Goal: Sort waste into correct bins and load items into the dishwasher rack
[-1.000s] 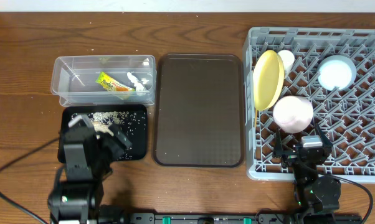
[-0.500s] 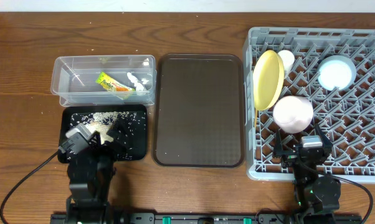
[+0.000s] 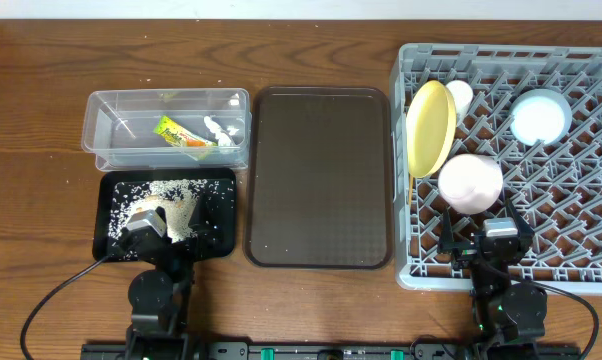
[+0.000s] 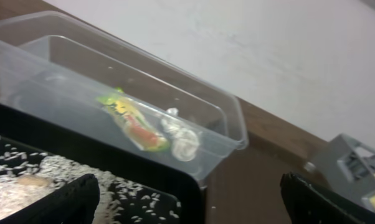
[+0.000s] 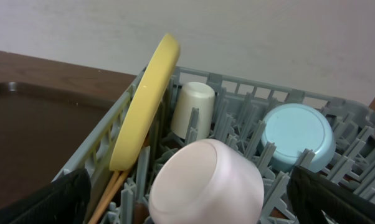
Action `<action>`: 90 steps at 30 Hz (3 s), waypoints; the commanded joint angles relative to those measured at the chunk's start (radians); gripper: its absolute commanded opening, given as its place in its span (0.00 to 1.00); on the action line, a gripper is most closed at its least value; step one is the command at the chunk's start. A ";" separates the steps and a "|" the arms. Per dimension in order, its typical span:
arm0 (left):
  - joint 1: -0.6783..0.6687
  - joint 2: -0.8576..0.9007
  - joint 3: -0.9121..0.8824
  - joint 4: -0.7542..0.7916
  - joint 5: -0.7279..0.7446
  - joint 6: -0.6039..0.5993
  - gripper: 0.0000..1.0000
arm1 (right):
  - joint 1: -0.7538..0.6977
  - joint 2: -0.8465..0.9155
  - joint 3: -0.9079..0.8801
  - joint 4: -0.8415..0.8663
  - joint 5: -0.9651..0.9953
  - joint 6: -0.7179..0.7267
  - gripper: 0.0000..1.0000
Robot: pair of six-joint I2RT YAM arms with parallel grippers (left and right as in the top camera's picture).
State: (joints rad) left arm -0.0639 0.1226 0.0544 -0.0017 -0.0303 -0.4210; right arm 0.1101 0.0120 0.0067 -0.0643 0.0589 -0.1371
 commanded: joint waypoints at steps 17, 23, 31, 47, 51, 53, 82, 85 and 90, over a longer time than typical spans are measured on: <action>-0.005 -0.121 -0.050 -0.066 -0.023 0.183 0.96 | -0.001 -0.007 -0.001 -0.005 -0.007 -0.010 0.99; -0.006 -0.121 -0.050 -0.069 0.052 0.407 0.95 | -0.001 -0.007 -0.001 -0.005 -0.007 -0.010 0.99; -0.012 -0.121 -0.050 -0.065 0.092 0.575 0.95 | -0.001 -0.007 -0.002 -0.005 -0.007 -0.010 0.99; -0.034 -0.121 -0.050 -0.064 0.101 0.584 0.95 | -0.001 -0.007 -0.001 -0.005 -0.007 -0.010 0.99; -0.034 -0.121 -0.050 -0.064 0.097 0.584 0.95 | -0.001 -0.007 -0.001 -0.005 -0.007 -0.010 0.99; -0.034 -0.121 -0.050 -0.064 0.097 0.584 0.95 | -0.001 -0.007 -0.002 -0.005 -0.007 -0.010 0.99; -0.034 -0.119 -0.050 -0.064 0.097 0.584 0.95 | -0.001 -0.007 -0.001 -0.005 -0.007 -0.010 0.99; -0.034 -0.119 -0.050 -0.064 0.097 0.584 0.95 | -0.001 -0.007 -0.001 -0.005 -0.007 -0.010 0.99; -0.034 -0.119 -0.050 -0.064 0.097 0.584 0.95 | -0.001 -0.007 -0.001 -0.005 -0.007 -0.010 0.99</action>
State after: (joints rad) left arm -0.0937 0.0109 0.0231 -0.0345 0.0540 0.1574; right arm 0.1101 0.0116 0.0067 -0.0647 0.0582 -0.1394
